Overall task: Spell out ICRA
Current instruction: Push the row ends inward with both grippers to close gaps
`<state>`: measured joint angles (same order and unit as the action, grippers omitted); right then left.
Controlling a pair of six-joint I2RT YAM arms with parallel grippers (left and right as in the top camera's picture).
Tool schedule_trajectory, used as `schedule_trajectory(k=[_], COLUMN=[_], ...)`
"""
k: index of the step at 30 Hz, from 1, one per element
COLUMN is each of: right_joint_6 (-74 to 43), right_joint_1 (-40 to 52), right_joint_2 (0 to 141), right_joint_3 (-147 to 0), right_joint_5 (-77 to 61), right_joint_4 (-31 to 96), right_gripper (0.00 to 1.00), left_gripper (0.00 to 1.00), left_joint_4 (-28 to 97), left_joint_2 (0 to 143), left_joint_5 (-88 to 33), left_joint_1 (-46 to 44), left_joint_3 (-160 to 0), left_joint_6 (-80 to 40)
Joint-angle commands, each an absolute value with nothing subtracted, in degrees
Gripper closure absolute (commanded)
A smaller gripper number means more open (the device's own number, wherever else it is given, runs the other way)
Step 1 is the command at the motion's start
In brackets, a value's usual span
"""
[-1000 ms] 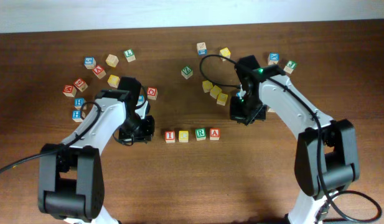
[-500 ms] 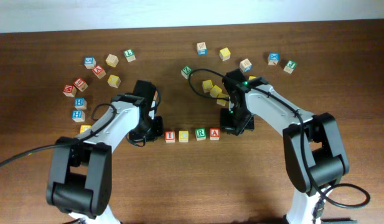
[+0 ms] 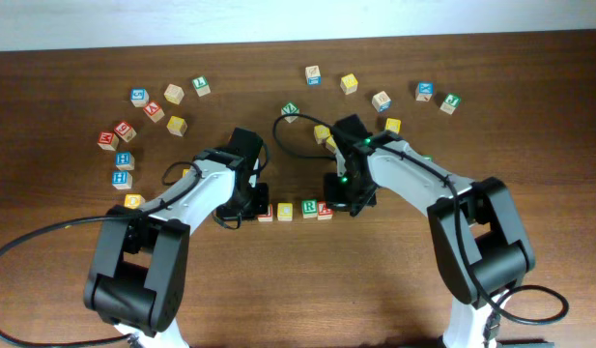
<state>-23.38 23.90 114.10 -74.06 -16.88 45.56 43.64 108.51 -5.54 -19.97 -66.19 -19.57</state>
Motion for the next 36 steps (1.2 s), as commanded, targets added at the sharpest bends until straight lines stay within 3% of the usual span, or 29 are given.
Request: schedule_trajectory(k=[1, 29, 36], right_joint_6=[-22.72, -22.96, -22.94], right_joint_1=[25.12, 26.72, 26.55], right_joint_2=[114.69, 114.69, 114.69], right_joint_3=[-73.28, -73.28, -74.28], right_joint_5=[-17.8, -20.34, -13.21], right_joint_4=[45.15, 43.0, 44.21], right_gripper=[0.96, 0.96, 0.95], left_gripper=[1.0, 1.0, 1.0], left_joint_4=[43.51, 41.98, 44.62], left_joint_2=[109.19, 109.19, 109.16], left_joint_5=[-6.76, -10.09, -7.01], left_joint_1=[-20.1, -21.37, -19.03], left_joint_3=[-65.71, -65.71, -67.48], left_joint_6=[-20.38, -20.38, -20.25])
